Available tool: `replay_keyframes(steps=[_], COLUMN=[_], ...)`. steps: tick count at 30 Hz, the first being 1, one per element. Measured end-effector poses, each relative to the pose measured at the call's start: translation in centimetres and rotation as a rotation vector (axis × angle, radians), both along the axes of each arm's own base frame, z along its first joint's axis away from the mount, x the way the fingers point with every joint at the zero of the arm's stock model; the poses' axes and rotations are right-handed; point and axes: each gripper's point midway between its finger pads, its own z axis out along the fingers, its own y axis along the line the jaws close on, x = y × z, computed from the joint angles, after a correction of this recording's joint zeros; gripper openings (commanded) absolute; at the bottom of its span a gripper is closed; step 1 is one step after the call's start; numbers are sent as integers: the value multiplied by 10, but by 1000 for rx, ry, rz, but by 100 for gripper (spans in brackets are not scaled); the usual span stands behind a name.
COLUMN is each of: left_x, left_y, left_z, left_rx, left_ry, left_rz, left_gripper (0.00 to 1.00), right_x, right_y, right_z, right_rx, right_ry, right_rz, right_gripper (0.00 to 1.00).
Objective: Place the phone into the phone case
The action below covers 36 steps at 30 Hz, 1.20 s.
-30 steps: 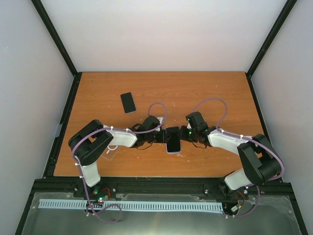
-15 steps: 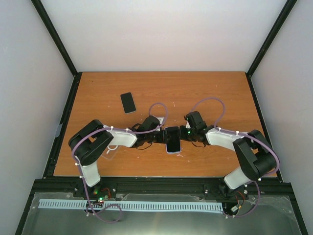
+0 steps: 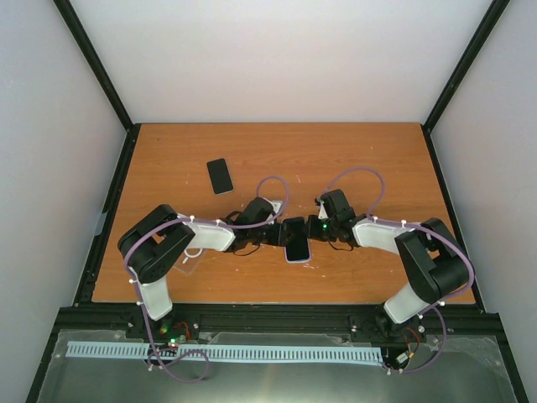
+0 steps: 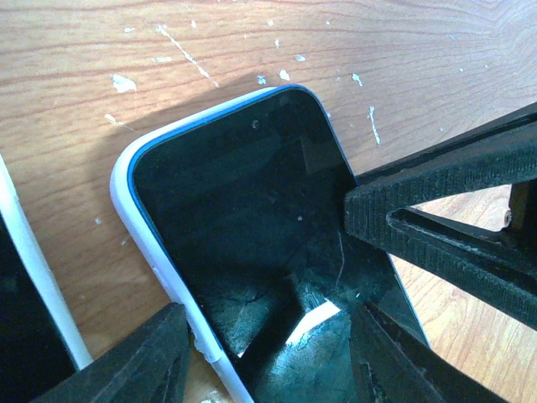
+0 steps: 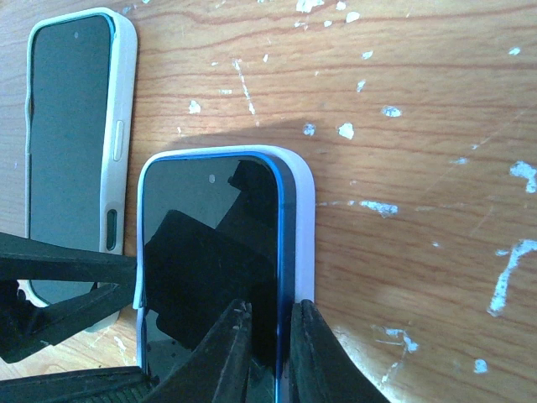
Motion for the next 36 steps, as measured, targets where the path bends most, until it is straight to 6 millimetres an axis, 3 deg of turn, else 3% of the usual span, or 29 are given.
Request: replay_keyframes(steps=[7,11,15,20,28,36], left_x=[-1,-3,-5,-10,-20,-24], left_y=[1,3,3,9,15,18], left_z=[3,18,32,24,4,-3], left_rx=[3,-29,-62,-49,-20,-21], left_ry=[4,1,1,42,102,127], left_rz=[7,21,37,57,63,65], left_gripper=[51,51,51,50,44,41], right_x=[-4,-9,-17,-26,-27,-29], right_y=[-3,-4,-8,-6,14,18], right_z=[8,21,13,-3,-1,3], right_rx=[-17,-4,-10,15,178,282], right_ry=[-6,-24,7,60,68,97], right_rz=[-23,-35,-44,-43,-36,-90], right_gripper=[32,38,44,46,46,47])
